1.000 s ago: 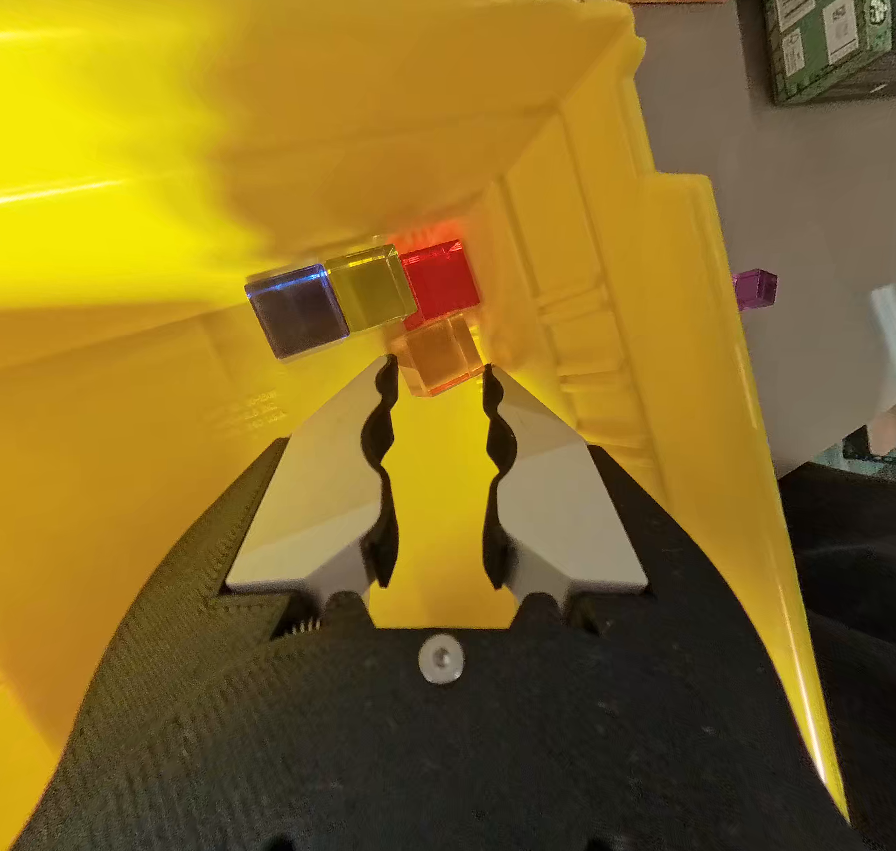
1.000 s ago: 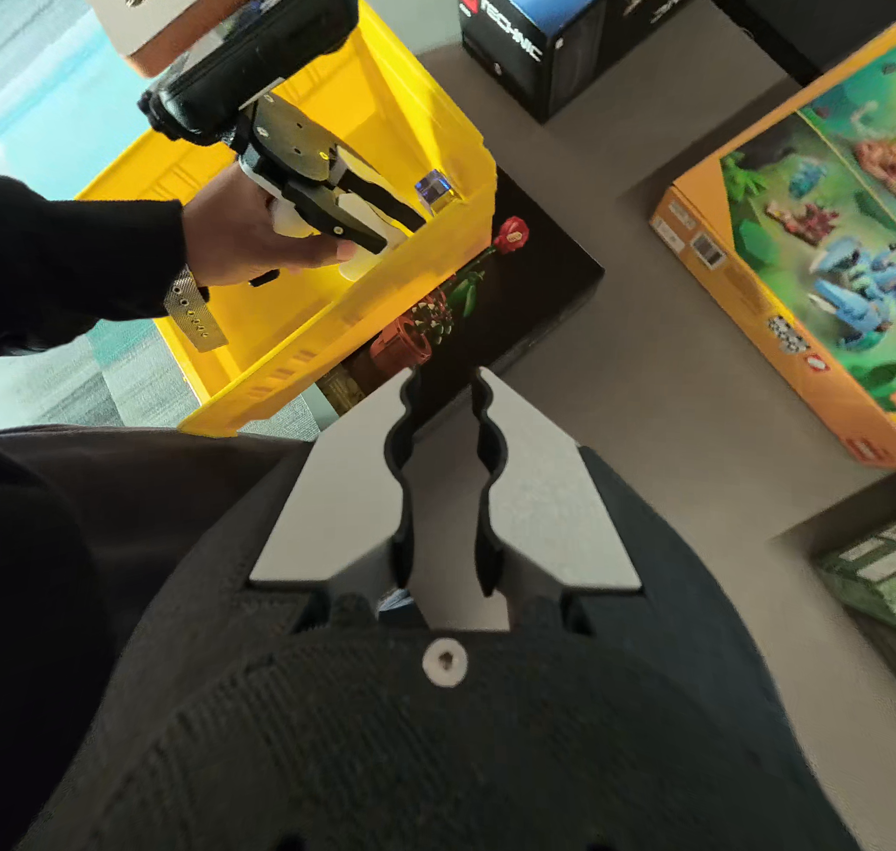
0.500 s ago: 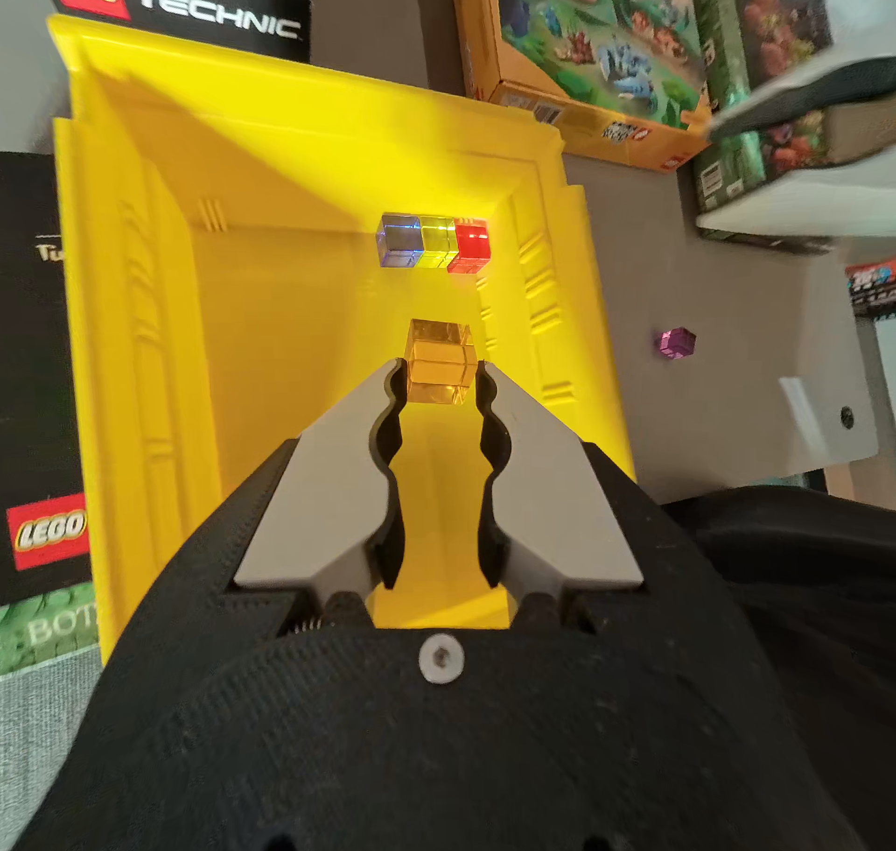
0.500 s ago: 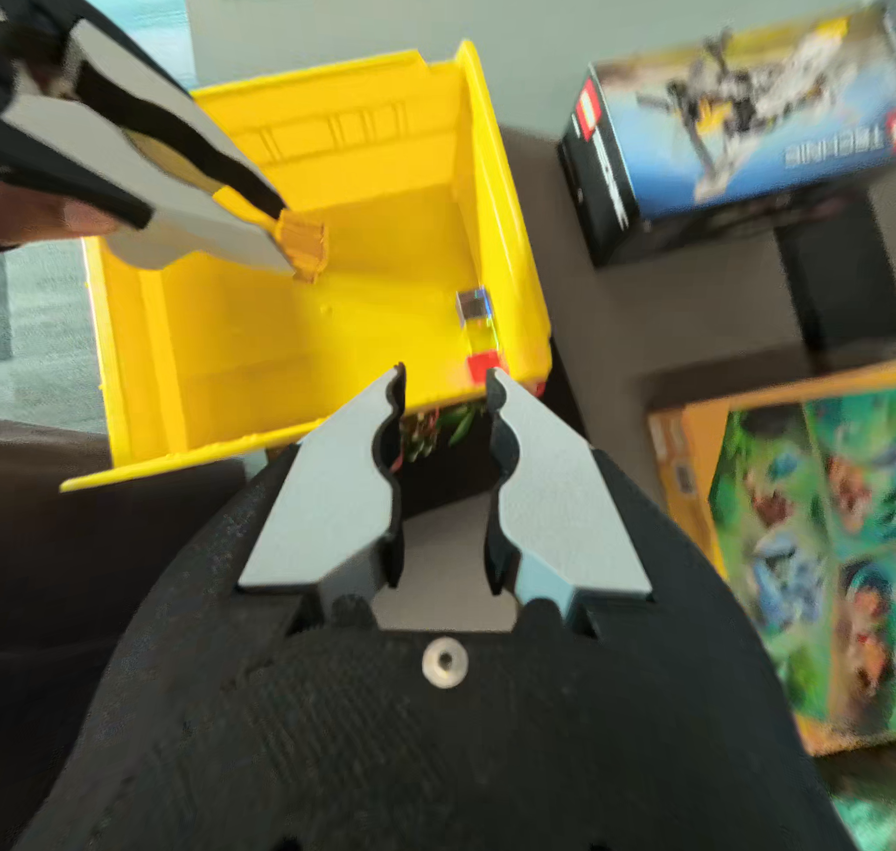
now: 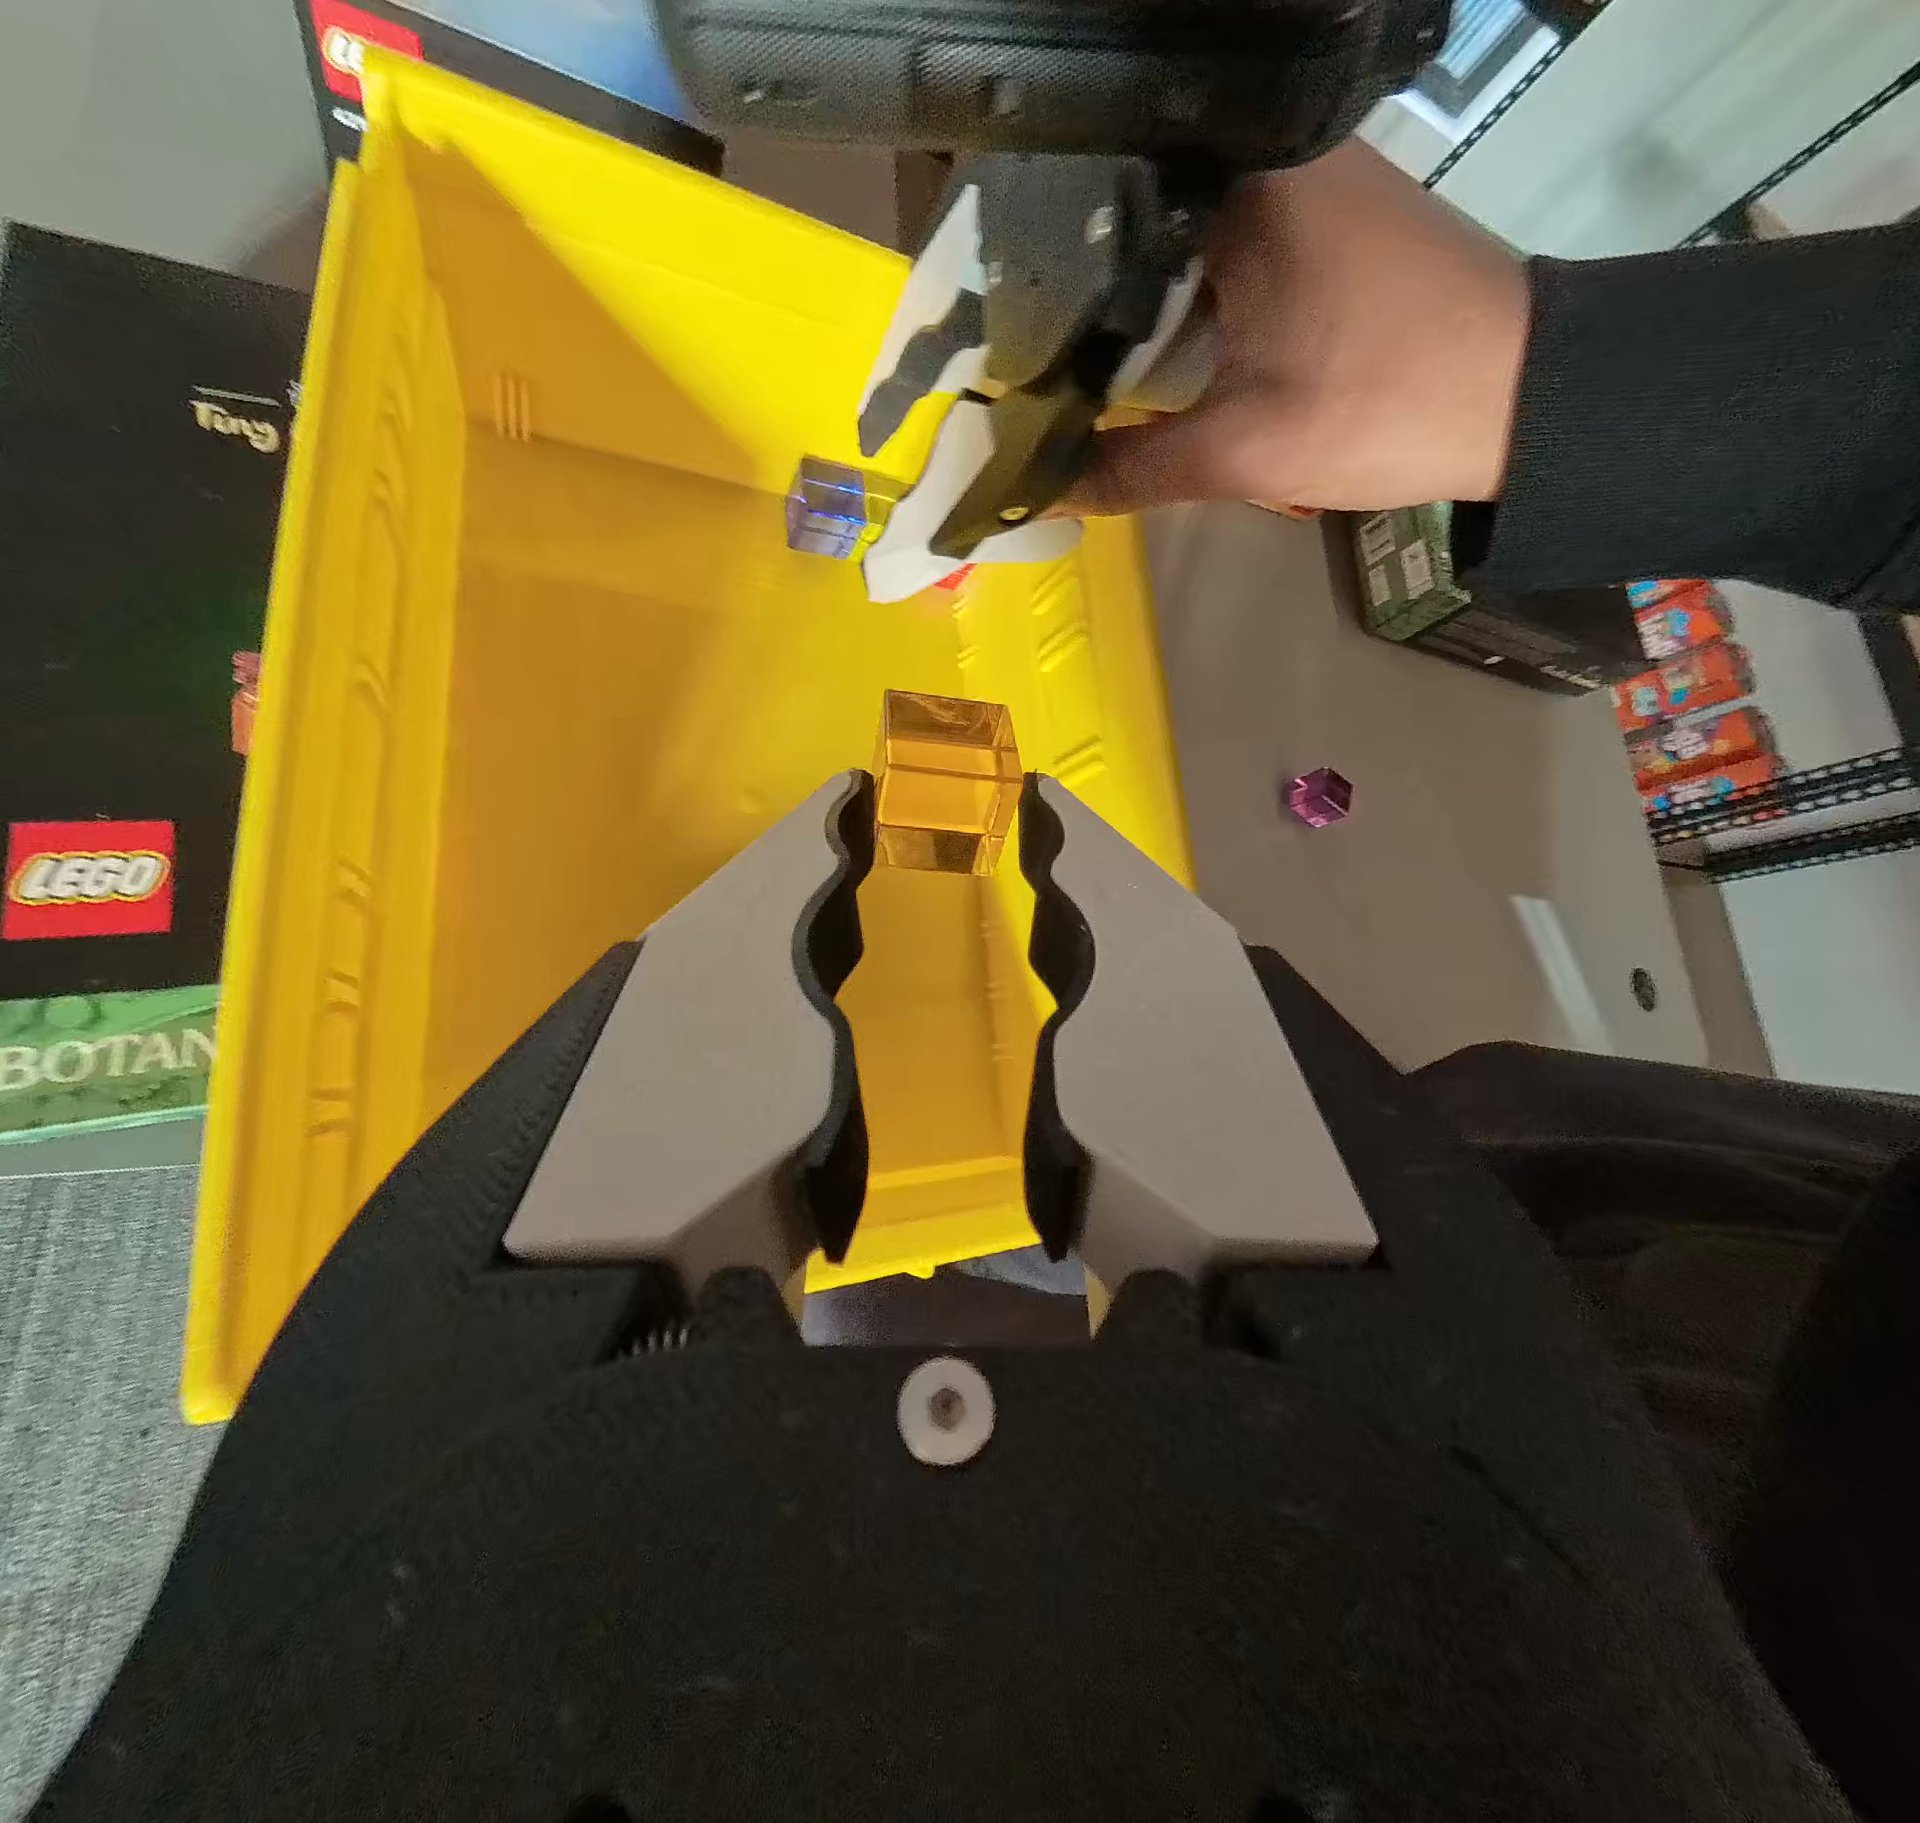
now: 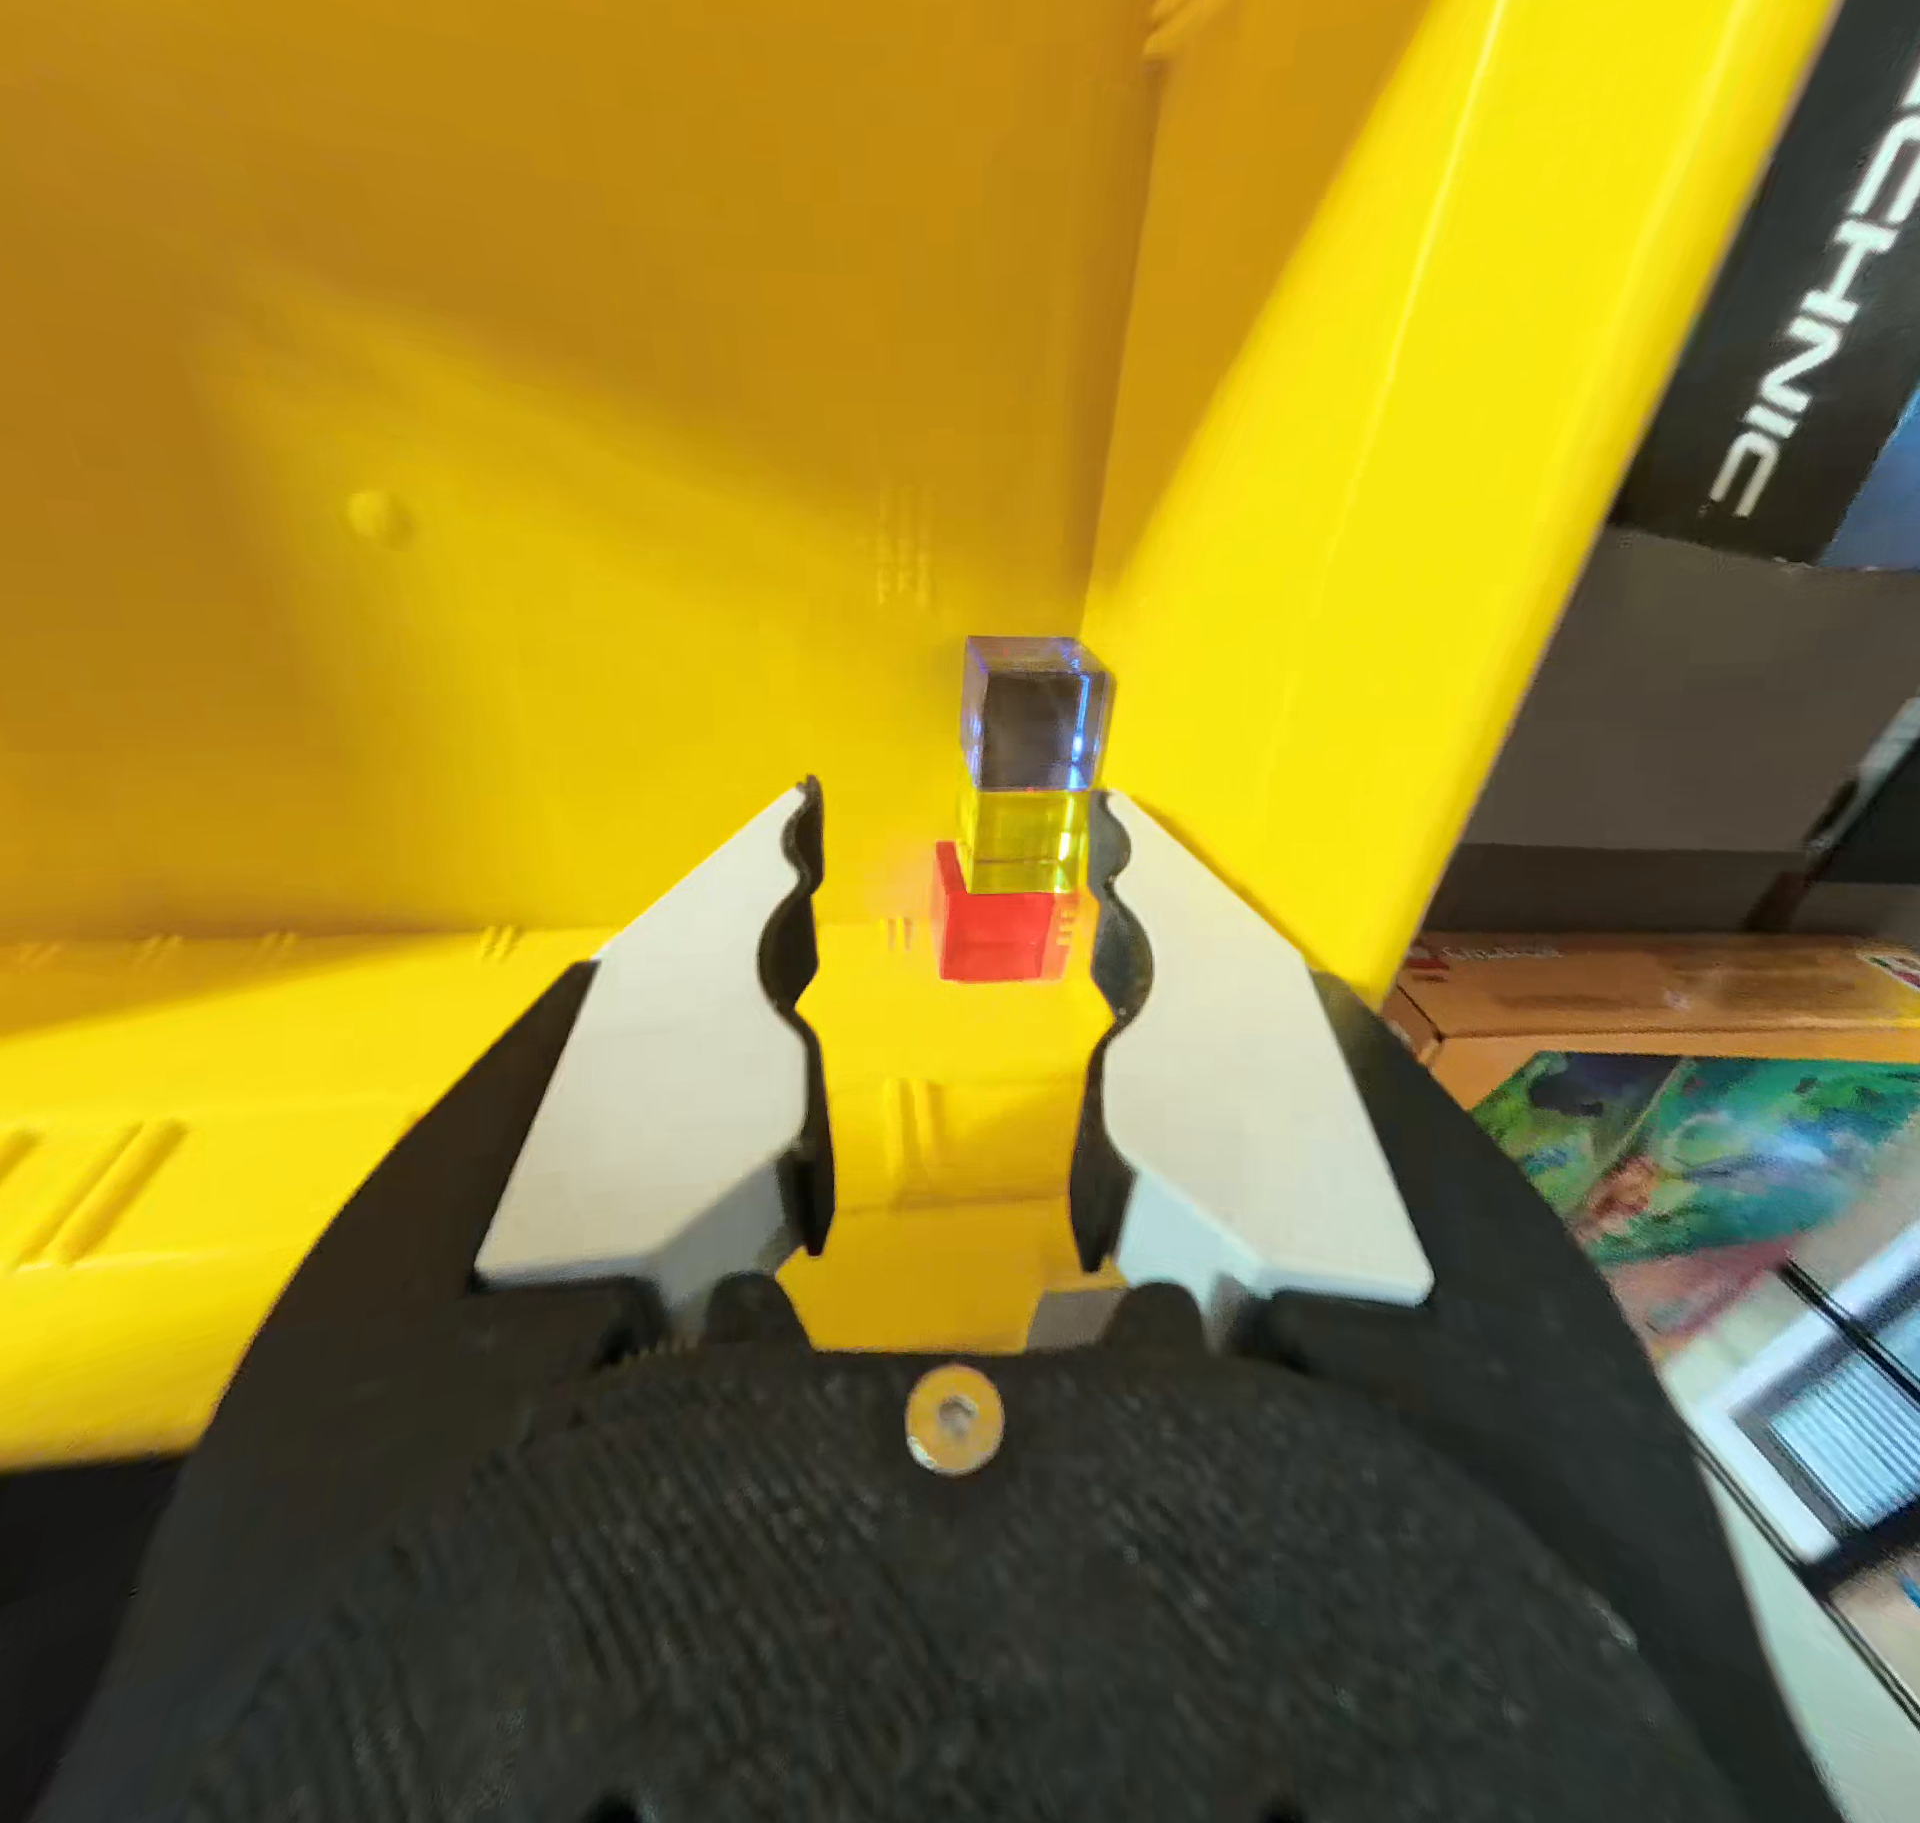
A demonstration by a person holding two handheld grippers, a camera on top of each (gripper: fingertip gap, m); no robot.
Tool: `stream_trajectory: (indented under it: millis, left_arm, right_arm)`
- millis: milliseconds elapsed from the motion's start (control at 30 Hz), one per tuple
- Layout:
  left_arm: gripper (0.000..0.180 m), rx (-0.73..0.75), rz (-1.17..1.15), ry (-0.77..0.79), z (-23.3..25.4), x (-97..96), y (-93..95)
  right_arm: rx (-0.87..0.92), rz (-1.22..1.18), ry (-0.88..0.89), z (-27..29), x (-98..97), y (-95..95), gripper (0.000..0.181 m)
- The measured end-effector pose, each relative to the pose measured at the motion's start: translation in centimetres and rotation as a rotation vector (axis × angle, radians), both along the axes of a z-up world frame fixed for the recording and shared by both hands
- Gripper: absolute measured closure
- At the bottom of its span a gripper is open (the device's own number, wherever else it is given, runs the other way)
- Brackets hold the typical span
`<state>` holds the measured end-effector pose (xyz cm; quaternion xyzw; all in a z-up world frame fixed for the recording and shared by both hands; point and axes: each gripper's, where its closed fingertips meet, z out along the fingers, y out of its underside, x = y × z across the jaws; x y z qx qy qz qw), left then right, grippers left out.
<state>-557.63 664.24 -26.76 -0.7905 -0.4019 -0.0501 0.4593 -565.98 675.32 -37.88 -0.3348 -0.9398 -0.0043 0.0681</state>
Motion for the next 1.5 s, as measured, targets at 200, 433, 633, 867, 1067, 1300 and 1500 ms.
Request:
stream_trajectory:
  millis: [200,433,633,867,1067,1300,1500]
  left_arm:
    - [0.155,0.008,-0.022,-0.006,-0.3,1.7,0.0]
    - [0.156,0.028,0.004,-0.038,-0.8,2.6,-1.2]
    - [0.156,0.033,0.0,-0.041,-0.6,2.7,-1.1]
    - [0.156,0.017,-0.018,-0.041,-0.7,3.3,-0.5]
    - [0.156,0.01,-0.033,-0.015,0.4,3.5,0.3]
    - [0.156,0.049,-0.115,0.082,5.1,3.2,5.0]
    - [0.156,0.02,-0.286,0.156,7.2,4.9,13.1]
  right_arm:
    - [0.156,0.046,0.033,-1.8,-1.0,-0.5,0.122]
    - [-0.027,0.031,-0.008,0.0,-0.8,-2.6,0.139]
    - [-0.085,-0.006,-0.073,-1.0,-0.9,-3.5,0.129]
    - [-0.106,-0.001,-0.147,-2.6,0.5,-5.2,0.148]
    - [-0.214,0.045,-0.017,2.0,0.4,-5.1,0.155]
    - [-0.374,-0.25,0.326,14.8,5.0,8.2,0.155]
    - [-0.16,-0.635,0.12,4.2,22.3,25.8,0.155]
